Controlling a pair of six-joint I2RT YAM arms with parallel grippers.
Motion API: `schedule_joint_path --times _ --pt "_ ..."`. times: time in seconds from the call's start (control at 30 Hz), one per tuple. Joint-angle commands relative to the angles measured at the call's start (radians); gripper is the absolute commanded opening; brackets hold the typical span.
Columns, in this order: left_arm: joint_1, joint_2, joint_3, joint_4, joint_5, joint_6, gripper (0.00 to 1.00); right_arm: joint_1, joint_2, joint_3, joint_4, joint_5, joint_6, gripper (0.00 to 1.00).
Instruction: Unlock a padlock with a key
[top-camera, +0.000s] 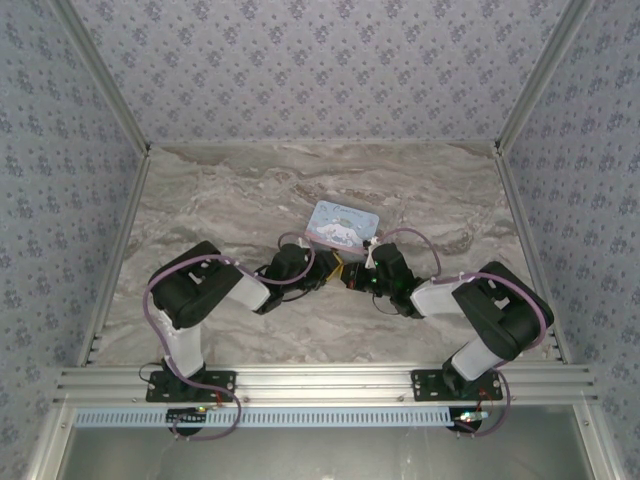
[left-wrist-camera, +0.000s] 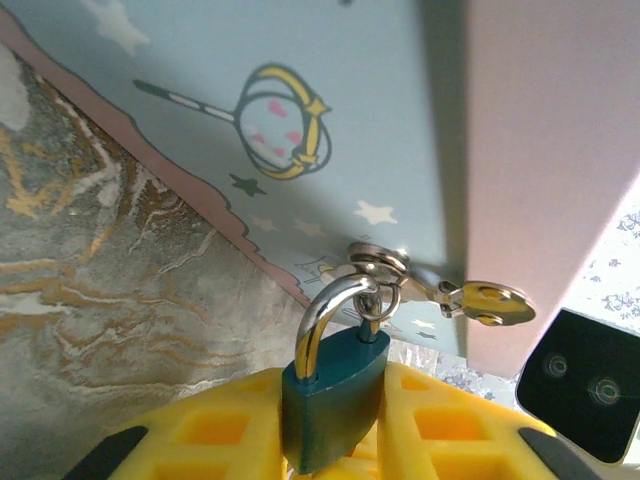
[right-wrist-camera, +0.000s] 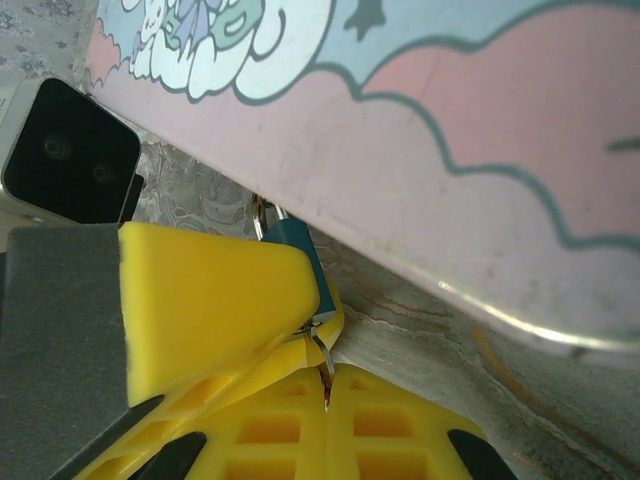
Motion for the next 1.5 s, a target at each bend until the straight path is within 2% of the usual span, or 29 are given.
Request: schedule_joint_path --times 0.0,0.1,0.2,0.53,0.67,0.87,1.03,1.1,1.2,1.33,1.47 --pt "-0.008 0.011 0.010 0.003 -0.003 0.000 0.19 0.008 -0.006 0.019 0.008 -0.010 0.013 0.00" --pt "-0.009 -0.003 0.010 -0.010 -0.009 0.008 0.13 0.006 -0.014 0.013 0.009 -0.008 0.013 0.00" --pt "-0.008 -0.022 0.010 -0.034 -0.018 0.020 0.09 0.002 -0.029 0.007 0.004 -0.007 0.003 0.05" --pt "-0.008 -0.063 0.014 -0.069 -0.020 0.021 0.00 -0.022 -0.112 -0.024 -0.086 0.017 -0.102 0.37" --pt "-0.007 -0.083 0.016 -0.098 -0.026 0.021 0.00 -0.026 -0.182 -0.010 -0.192 0.043 -0.185 0.48" --pt "0.003 -0.119 0.016 -0.140 -0.018 0.022 0.00 -0.014 -0.339 -0.011 -0.335 0.142 -0.408 0.58" --pt "0.019 -0.155 0.017 -0.187 0.010 0.021 0.00 0.042 -0.466 -0.005 -0.393 0.255 -0.628 0.61" --pt "0.026 -0.172 0.017 -0.200 0.021 0.022 0.00 0.078 -0.511 -0.003 -0.399 0.306 -0.724 0.65" --pt "0.036 -0.201 0.017 -0.236 0.034 0.025 0.00 0.128 -0.556 -0.010 -0.378 0.382 -0.846 0.72" --pt "0.049 -0.253 0.015 -0.299 0.045 0.039 0.00 0.198 -0.569 -0.030 -0.325 0.445 -1.038 0.73" --pt "0.056 -0.297 0.022 -0.366 0.063 0.043 0.00 0.333 -0.542 -0.090 -0.206 0.574 -1.289 0.75"
